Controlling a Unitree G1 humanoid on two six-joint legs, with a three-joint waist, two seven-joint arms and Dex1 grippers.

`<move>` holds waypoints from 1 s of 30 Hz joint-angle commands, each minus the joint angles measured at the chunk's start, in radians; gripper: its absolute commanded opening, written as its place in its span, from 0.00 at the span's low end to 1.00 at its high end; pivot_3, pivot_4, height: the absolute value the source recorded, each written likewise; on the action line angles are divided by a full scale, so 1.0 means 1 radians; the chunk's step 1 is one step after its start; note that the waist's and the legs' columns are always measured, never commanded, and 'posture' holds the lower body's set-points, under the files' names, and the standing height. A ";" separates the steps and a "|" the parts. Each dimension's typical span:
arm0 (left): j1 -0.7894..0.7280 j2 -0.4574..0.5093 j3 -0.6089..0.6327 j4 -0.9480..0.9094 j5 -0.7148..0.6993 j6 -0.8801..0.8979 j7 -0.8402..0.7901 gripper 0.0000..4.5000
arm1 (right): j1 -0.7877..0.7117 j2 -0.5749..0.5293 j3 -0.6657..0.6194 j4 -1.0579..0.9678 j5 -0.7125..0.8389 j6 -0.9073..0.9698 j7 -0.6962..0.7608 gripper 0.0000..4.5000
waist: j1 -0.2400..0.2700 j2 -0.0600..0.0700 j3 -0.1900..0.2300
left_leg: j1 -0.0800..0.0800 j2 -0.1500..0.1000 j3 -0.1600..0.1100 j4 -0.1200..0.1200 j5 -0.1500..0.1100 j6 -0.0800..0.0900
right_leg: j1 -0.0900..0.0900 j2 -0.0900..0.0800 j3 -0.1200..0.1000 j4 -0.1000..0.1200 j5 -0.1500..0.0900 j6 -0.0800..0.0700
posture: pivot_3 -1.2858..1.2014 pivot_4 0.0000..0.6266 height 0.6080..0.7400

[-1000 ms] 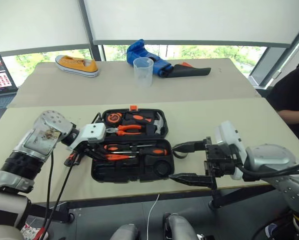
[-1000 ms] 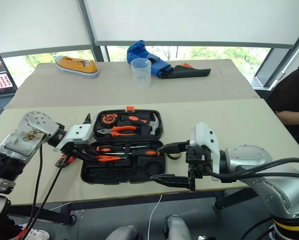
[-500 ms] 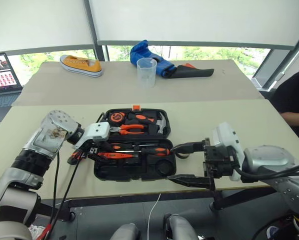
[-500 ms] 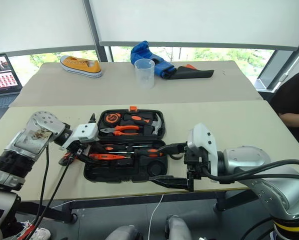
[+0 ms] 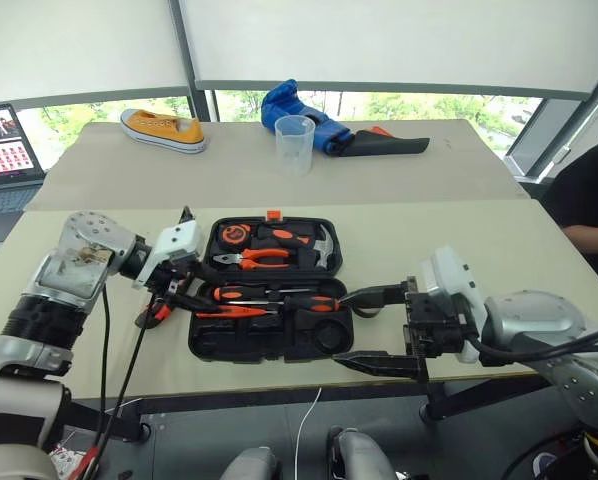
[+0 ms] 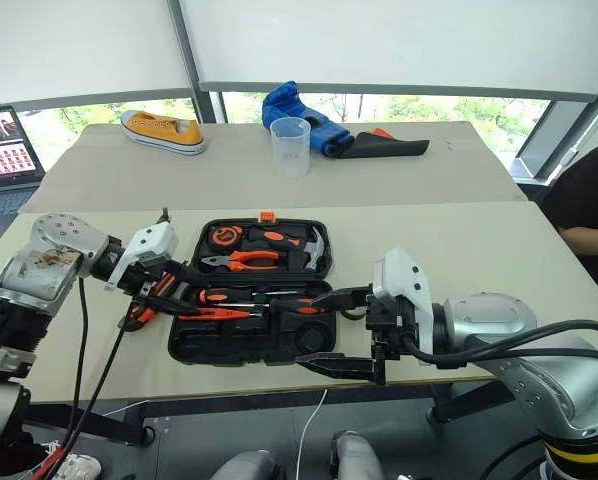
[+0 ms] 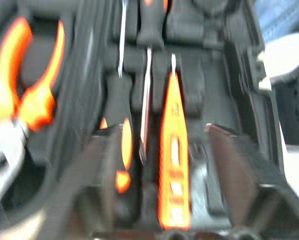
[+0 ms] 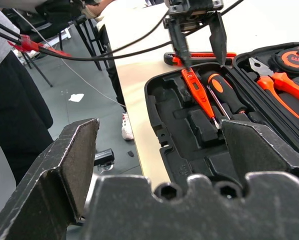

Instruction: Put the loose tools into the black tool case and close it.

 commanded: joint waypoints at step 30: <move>0.127 -0.020 -0.002 -0.062 0.090 -0.131 0.036 0.01 | -0.010 -0.002 -0.029 -0.013 0.016 -0.015 -0.016 1.00 | -0.001 0.000 0.000 | 0.000 0.000 0.000 0.000 0.000 0.000 | 0.000 0.000 0.000 0.000 0.000 0.000 | 0.52 0.24 0.88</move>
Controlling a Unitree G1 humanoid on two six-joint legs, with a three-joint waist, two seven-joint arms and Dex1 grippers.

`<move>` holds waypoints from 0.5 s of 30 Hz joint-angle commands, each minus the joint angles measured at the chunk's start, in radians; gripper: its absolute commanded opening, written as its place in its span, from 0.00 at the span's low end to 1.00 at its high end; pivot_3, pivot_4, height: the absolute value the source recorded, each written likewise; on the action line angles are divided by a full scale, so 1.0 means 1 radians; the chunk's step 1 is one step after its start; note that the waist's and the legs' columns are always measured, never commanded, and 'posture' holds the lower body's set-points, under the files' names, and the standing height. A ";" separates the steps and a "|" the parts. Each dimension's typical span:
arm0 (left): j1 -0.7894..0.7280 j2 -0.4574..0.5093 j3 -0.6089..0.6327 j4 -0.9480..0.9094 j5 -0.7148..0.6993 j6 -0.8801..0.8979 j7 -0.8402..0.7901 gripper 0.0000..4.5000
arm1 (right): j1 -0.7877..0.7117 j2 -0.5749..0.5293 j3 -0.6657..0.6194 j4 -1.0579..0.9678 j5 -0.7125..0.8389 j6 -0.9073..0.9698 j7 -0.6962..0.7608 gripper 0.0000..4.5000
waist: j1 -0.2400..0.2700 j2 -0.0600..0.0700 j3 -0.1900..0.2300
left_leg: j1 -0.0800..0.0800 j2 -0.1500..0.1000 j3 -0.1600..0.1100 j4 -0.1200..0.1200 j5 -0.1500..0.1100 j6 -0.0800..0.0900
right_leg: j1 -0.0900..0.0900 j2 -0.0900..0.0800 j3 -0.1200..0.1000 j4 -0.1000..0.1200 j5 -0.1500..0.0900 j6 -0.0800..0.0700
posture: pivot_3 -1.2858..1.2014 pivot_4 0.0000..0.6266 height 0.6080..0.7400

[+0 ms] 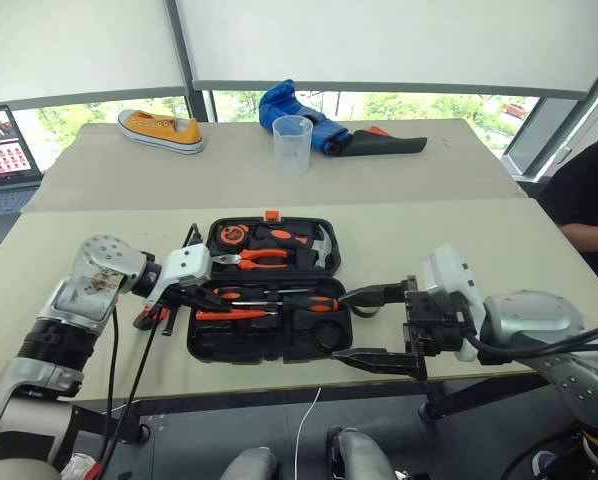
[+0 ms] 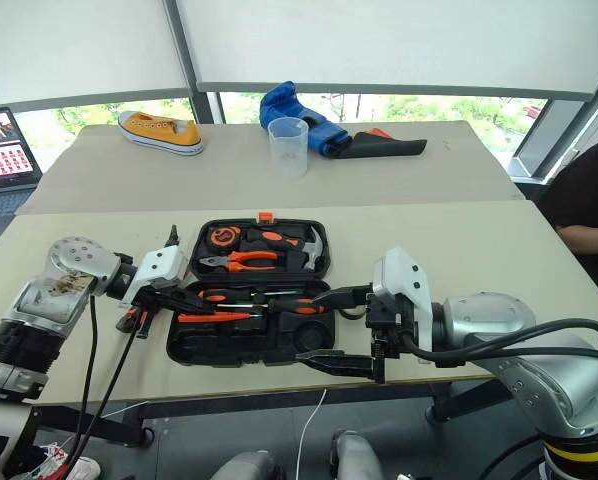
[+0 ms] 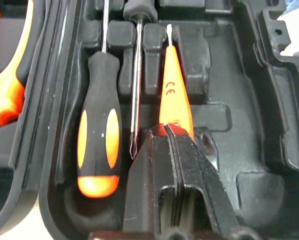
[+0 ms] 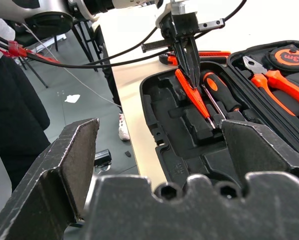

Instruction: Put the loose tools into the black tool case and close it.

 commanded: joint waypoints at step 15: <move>-0.014 -0.007 0.084 -0.076 -0.094 0.089 0.024 0.01 | -0.008 -0.012 -0.024 0.000 0.010 -0.021 0.017 1.00 | 0.000 0.000 0.000 | 0.000 0.000 0.000 0.000 0.000 0.000 | 0.000 0.000 0.000 0.000 0.000 0.000 | 0.52 0.24 0.88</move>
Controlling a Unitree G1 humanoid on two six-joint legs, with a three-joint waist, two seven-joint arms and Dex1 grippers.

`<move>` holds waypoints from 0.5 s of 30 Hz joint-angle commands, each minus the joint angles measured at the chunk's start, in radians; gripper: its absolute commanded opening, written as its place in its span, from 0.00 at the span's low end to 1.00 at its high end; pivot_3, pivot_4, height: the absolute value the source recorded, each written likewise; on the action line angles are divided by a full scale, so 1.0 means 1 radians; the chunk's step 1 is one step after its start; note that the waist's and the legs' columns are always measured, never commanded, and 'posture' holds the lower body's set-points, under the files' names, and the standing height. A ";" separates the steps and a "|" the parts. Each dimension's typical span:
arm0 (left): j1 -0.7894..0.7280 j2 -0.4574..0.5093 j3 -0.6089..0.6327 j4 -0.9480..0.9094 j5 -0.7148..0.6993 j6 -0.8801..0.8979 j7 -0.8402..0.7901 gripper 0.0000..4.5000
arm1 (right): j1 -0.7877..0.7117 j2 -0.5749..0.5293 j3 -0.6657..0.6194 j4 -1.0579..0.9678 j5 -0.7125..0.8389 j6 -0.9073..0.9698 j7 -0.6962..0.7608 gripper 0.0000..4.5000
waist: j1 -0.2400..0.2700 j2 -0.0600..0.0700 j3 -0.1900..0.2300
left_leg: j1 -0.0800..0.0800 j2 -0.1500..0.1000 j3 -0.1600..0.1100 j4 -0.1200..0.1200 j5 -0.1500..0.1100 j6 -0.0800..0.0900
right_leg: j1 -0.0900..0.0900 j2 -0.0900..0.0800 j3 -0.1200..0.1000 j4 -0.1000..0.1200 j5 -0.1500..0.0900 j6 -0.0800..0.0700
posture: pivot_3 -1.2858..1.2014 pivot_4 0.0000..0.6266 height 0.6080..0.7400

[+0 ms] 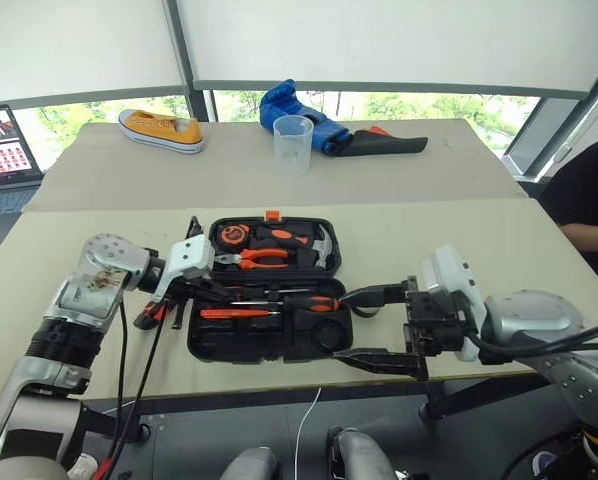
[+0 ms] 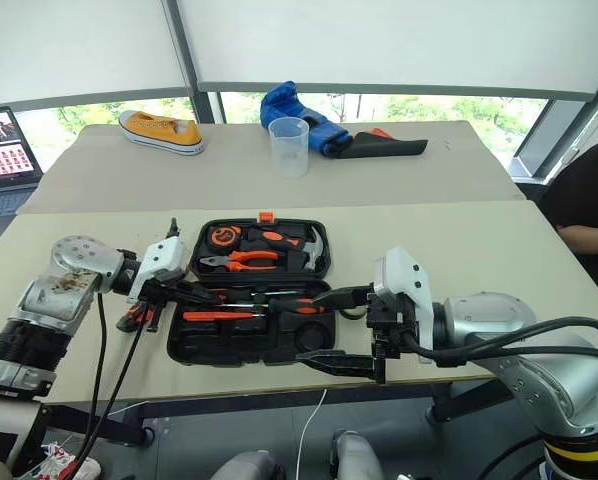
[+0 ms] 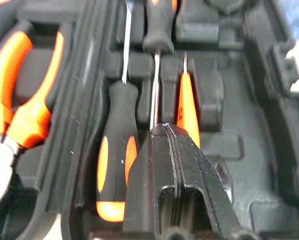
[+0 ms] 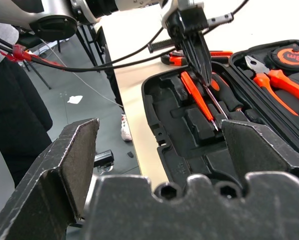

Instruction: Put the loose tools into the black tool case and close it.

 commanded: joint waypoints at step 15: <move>0.070 0.013 0.032 -0.053 -0.046 0.063 0.048 0.01 | -0.007 -0.009 -0.018 -0.016 0.005 -0.016 -0.002 1.00 | 0.000 0.000 0.000 | 0.000 0.000 0.000 0.000 0.000 0.000 | 0.000 0.000 0.000 0.000 0.000 0.000 | 0.52 0.24 0.88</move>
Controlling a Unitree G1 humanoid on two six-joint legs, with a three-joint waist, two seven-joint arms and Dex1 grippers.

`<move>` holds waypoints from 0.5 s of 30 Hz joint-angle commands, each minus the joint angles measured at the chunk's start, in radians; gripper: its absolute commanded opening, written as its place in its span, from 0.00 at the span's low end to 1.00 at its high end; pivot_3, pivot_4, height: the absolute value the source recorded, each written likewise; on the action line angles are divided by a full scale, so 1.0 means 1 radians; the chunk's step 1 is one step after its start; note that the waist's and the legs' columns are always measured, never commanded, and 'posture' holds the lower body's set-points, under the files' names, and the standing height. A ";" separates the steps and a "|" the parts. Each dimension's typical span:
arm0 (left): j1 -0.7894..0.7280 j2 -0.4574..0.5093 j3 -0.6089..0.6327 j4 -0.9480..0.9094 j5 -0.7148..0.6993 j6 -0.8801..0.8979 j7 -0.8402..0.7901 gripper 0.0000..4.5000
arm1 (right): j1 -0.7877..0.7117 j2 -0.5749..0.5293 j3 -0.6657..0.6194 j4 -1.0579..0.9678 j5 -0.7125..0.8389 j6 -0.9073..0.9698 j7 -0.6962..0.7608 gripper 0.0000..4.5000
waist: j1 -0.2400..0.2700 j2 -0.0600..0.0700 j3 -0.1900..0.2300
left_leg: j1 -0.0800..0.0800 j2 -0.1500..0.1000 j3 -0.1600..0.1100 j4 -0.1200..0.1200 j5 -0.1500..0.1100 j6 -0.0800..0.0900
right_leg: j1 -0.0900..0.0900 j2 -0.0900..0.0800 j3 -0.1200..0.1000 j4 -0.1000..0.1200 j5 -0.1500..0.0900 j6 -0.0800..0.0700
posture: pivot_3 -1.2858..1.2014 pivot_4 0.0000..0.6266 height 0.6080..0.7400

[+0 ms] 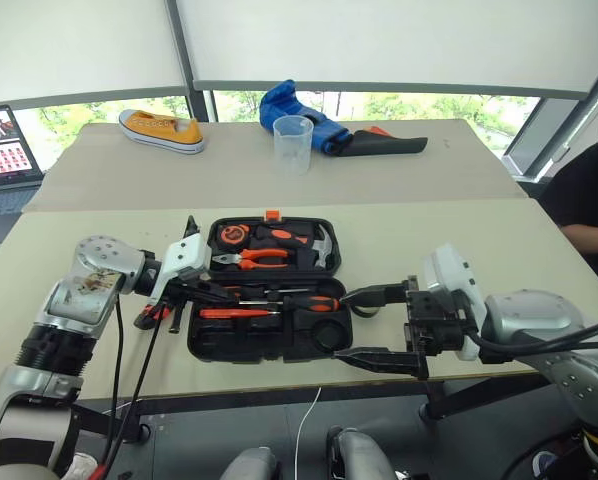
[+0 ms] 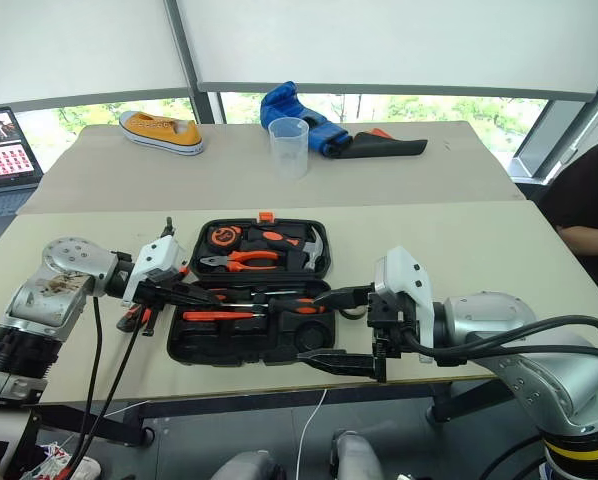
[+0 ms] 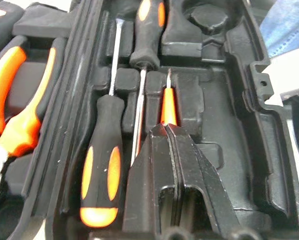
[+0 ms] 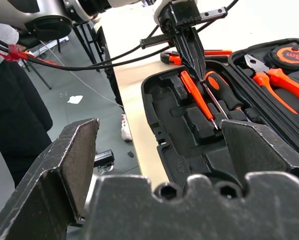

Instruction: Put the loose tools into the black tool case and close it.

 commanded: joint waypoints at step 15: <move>0.041 -0.051 0.025 0.040 -0.029 0.083 0.050 0.01 | -0.011 -0.017 -0.010 -0.012 -0.004 -0.017 0.005 1.00 | 0.000 0.000 0.000 | 0.000 0.000 0.000 0.000 0.000 0.000 | 0.000 0.000 0.000 0.000 0.000 0.000 | 0.52 0.24 0.88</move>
